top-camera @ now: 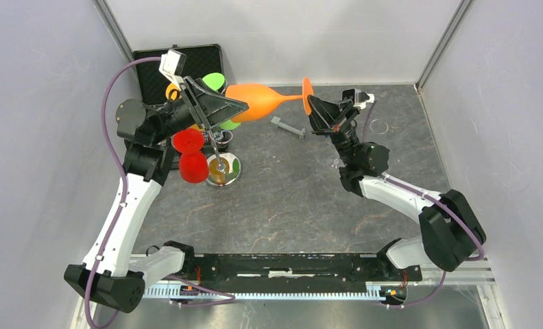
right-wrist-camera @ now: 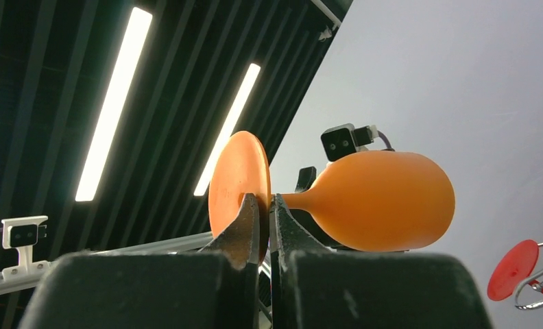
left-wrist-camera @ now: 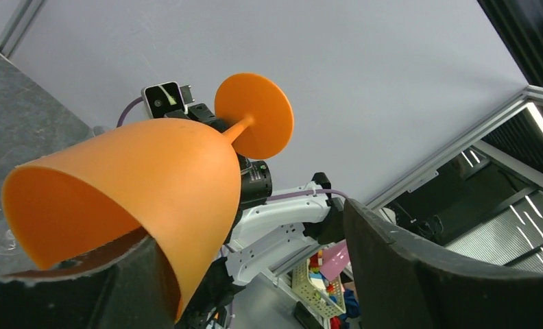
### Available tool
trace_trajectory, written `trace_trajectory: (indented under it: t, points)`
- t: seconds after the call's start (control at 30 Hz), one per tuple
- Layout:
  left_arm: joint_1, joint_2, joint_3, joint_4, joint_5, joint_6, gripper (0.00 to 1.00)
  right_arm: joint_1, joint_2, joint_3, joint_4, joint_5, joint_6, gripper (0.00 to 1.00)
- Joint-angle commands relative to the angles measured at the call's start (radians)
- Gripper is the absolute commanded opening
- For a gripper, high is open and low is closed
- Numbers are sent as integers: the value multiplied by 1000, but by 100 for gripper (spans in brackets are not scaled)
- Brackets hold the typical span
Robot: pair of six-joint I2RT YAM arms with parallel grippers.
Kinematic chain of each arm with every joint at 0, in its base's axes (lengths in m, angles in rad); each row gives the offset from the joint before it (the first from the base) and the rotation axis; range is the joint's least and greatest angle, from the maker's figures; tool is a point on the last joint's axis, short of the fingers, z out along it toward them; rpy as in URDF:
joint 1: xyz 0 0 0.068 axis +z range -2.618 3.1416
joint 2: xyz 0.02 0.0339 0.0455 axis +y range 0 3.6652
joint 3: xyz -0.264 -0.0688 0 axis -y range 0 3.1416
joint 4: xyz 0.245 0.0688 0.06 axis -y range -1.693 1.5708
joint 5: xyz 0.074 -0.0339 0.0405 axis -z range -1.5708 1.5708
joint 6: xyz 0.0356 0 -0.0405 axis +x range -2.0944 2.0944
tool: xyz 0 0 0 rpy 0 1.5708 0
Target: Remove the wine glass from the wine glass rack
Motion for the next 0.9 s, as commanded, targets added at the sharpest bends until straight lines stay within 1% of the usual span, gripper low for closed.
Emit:
trace_trajectory:
  t: [0.0,0.1,0.17,0.2,0.23,0.37,0.4,0.43,0.5,0.6,0.67,0.7,0.77,0.83,0.87]
  points:
    - [-29,-51,47,9,66,72,74,-12,11,-40,90,42,-93,0]
    - [-29,-51,50,9,64,74,32,-14,-2,-47,66,50,-98,0]
    - [-29,-51,51,10,60,74,11,-14,-11,-56,53,61,-98,0]
    - [-29,-51,52,11,58,74,4,-14,-14,-61,47,62,-96,0]
    - [-29,-50,52,11,57,77,2,-14,-15,-64,42,64,-94,0]
    - [-29,-50,55,13,53,94,2,-14,-19,-70,37,60,-97,0]
    - [-29,-49,56,13,51,101,2,-14,-21,-74,36,58,-101,2]
    - [-29,-49,57,11,47,108,2,-14,-26,-78,29,56,-109,8]
    - [-29,-48,59,0,38,132,2,-14,-41,-89,-13,45,-133,25]
    - [-29,-46,73,-94,-6,200,2,-15,-89,-126,-63,31,-215,53]
    - [-31,-44,97,-214,-59,269,2,-22,-135,-162,-104,11,-301,62]
    - [-32,-43,116,-272,-91,302,2,-27,-168,-181,-153,0,-345,68]
    - [-35,-45,149,-385,-142,358,2,-41,-240,-216,-287,-17,-450,76]
    - [-42,-45,176,-462,-171,402,2,-54,-322,-251,-439,-13,-562,80]
    - [-49,-45,186,-496,-185,425,2,-58,-366,-271,-504,-1,-620,80]
